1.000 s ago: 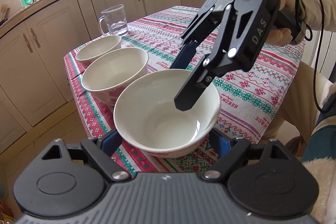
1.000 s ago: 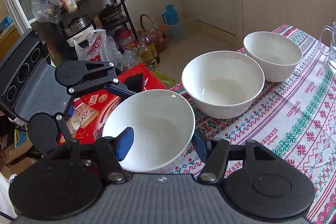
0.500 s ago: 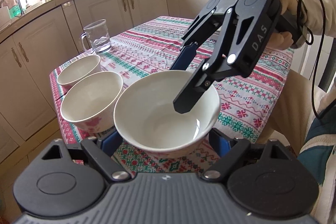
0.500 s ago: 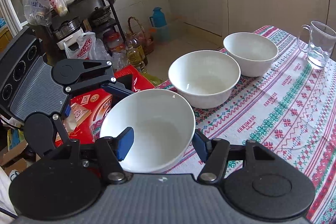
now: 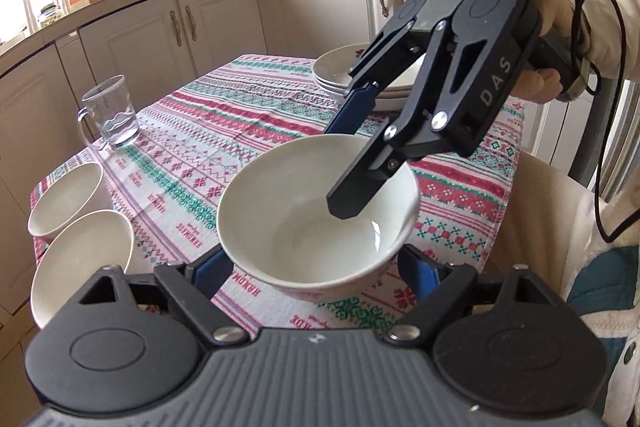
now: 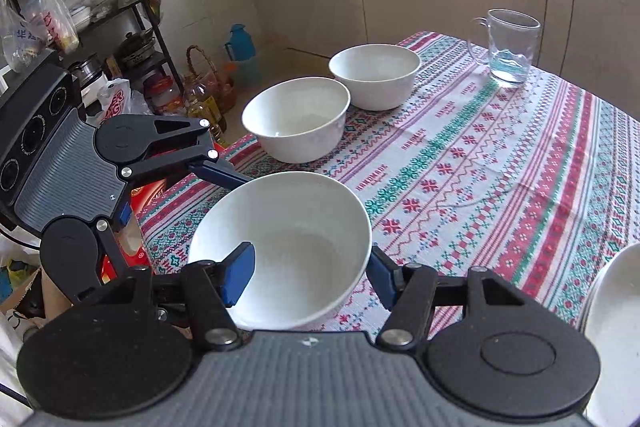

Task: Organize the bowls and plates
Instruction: 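Lift the white bowl with the right gripper and carry it toward the plate stack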

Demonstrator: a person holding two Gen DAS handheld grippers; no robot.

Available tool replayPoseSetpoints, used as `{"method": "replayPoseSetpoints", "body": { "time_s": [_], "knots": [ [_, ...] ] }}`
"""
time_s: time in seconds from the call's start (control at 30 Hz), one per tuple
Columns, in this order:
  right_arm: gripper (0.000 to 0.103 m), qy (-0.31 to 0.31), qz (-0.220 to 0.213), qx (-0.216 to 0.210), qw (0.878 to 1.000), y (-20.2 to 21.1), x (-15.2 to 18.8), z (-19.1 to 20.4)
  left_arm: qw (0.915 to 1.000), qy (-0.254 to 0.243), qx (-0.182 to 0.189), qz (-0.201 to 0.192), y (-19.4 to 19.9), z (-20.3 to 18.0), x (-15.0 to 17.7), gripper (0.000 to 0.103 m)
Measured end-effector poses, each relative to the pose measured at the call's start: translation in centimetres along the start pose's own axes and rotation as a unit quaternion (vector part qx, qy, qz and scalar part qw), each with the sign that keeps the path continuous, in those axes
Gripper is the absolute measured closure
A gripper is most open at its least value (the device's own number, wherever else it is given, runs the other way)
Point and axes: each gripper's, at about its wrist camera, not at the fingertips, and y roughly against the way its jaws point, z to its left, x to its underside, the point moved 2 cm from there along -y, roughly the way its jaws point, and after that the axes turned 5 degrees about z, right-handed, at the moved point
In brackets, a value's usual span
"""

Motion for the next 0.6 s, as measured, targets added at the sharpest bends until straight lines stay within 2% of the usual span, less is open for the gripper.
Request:
{"method": "replayPoseSetpoints", "body": {
  "time_s": [0.27,0.6],
  "knots": [
    [0.036,-0.024,-0.003,0.022,0.999,1.2,1.5,-1.9,0.9998,-0.013,0.017,-0.003,-1.7,-0.7,-1.3,0.015],
    [0.036,-0.034,-0.001,0.023,0.999,1.2,1.9,-2.7,0.9997,-0.014,0.021,0.004,-2.5,-0.7,-1.6,0.015]
  ]
}}
